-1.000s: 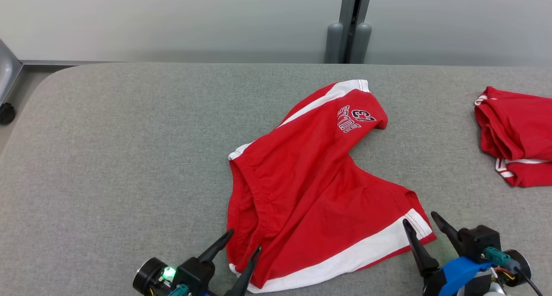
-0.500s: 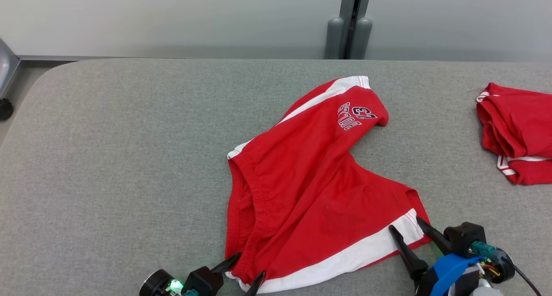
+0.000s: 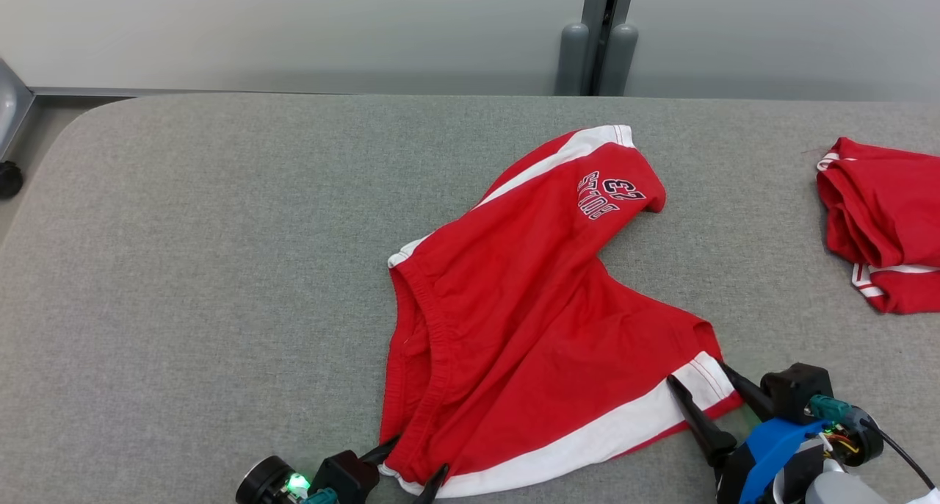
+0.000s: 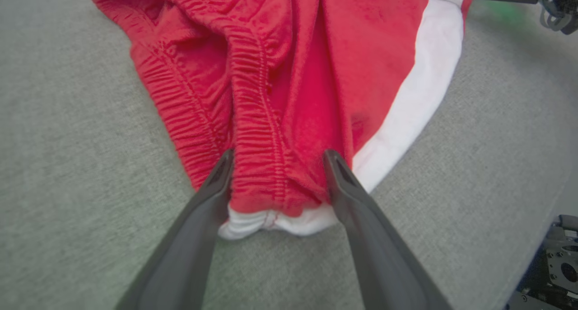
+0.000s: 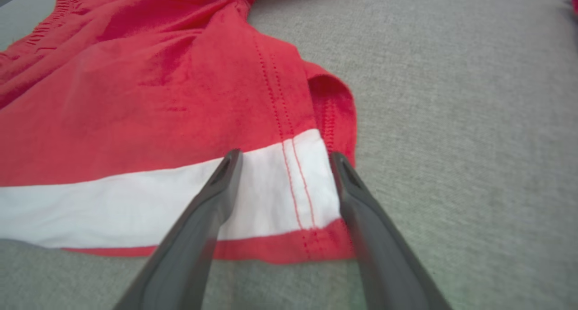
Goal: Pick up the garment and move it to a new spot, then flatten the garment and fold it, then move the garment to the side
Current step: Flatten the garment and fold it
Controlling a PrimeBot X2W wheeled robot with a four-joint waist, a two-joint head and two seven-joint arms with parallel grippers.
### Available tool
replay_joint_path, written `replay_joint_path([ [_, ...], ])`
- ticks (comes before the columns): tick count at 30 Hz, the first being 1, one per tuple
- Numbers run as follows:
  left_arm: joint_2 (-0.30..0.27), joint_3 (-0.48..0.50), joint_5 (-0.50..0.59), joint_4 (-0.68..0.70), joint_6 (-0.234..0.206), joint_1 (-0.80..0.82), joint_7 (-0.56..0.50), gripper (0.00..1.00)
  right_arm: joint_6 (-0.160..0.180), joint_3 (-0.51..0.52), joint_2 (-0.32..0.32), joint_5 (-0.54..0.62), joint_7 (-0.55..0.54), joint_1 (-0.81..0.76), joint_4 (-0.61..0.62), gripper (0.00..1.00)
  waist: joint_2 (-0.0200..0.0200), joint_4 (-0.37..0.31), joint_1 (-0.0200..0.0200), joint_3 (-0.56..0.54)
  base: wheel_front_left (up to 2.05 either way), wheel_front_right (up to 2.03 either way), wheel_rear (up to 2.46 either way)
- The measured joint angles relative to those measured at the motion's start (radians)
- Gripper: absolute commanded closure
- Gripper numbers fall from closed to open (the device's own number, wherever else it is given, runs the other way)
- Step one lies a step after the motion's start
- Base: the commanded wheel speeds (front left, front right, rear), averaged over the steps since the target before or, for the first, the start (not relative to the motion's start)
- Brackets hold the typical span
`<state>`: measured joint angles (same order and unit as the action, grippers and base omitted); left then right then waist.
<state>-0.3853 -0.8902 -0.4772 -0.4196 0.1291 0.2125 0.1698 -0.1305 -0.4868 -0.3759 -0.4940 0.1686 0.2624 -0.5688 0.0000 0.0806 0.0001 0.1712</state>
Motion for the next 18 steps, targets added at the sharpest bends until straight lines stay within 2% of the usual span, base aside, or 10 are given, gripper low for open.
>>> replay_joint_path([
  [9, -0.008, -0.023, -0.027, -0.007, 0.000, 0.015, -0.002, 0.00, 0.000, -0.104, -0.036, -0.072, 0.030, 0.015, 0.025, 0.00, 0.0001, 0.001, 0.0000, 0.005, 0.00, 0.00, 0.00],
  [17, -0.006, -0.026, -0.043, -0.023, 0.001, 0.020, 0.008, 0.00, 0.000, -0.124, -0.041, -0.060, 0.067, 0.029, 0.016, 0.00, 0.0000, 0.002, -0.0001, 0.007, 0.00, 0.00, 0.00],
  [18, -0.004, -0.026, -0.044, -0.025, 0.001, 0.021, 0.008, 0.00, 0.000, -0.126, -0.041, -0.060, 0.070, 0.030, 0.014, 0.03, 0.0000, 0.002, -0.0001, 0.007, 0.00, 0.00, 0.00],
])
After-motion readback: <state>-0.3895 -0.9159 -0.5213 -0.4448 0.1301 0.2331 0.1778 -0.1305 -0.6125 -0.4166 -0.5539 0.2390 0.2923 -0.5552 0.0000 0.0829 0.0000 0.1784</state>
